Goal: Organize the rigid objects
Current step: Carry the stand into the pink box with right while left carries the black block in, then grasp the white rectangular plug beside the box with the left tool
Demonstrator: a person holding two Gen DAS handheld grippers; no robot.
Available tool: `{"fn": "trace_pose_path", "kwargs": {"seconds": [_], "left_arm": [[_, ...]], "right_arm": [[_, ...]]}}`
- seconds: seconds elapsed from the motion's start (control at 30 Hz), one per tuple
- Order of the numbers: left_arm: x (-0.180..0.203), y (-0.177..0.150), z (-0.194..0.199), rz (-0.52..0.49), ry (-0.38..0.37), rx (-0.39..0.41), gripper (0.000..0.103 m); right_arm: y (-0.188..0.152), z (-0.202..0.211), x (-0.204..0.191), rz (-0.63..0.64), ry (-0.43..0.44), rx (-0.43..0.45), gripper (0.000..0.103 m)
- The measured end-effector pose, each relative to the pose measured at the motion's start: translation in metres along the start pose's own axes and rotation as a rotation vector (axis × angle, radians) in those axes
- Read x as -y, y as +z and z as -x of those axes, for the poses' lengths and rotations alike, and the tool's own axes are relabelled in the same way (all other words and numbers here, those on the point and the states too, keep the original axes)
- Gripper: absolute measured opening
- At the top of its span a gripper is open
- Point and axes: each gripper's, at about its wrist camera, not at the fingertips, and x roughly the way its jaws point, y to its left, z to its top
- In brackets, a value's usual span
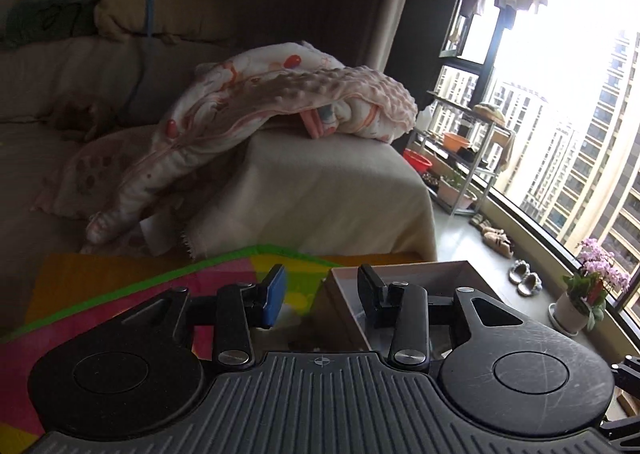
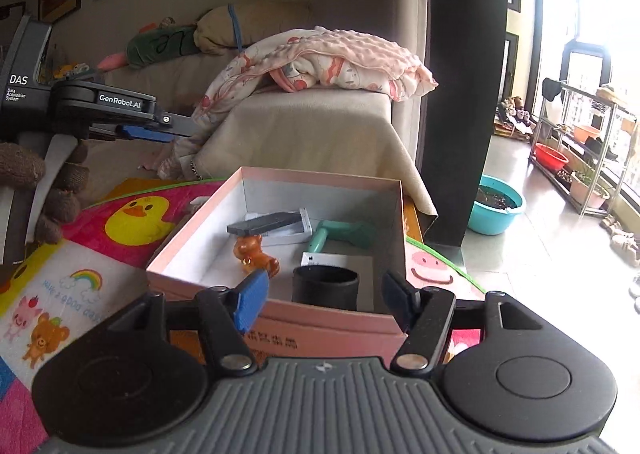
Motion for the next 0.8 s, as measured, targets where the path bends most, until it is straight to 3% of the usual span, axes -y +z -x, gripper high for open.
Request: {"fn": "trace_pose_path", "kwargs": {"seconds": [0.2, 0.37, 0.5, 0.63, 0.73, 0.8], "left_arm": [[-0.025, -0.034, -0.005, 0.062, 0.026, -0.102, 0.043], [-0.021, -0.033, -0.011, 0.041, 0.027, -0.085, 0.043], [-0.007, -0.021, -0.032, -0.150, -0.051, -0.067, 0.043], [-0.005, -0.008, -0.060, -0.368, -0.098, -0.098, 0.044], [-0.013, -0.001, -0.079, -0.444, -0.154, -0.169, 0.044], [-0.023, 0.001, -0.091, -0.430, -0.199, -0.227, 0.044]], "right_arm": [[-0.039, 0.007, -0.011, -0.042, 0.007, -0.051, 0.064], [-0.061, -0.003, -0.023, -0.017, -0.002, -0.089, 0.064], [-0.072, -0.008, -0.022, -0.033, 0.007, -0.098, 0.064], [-0.074, -0.009, -0.015, -0.073, 0.014, -0.106, 0.064], [-0.075, -0.009, -0.015, -0.077, 0.017, -0.108, 0.064], [-0.075, -0.009, -0.015, -0.078, 0.019, -0.109, 0.065]]}}
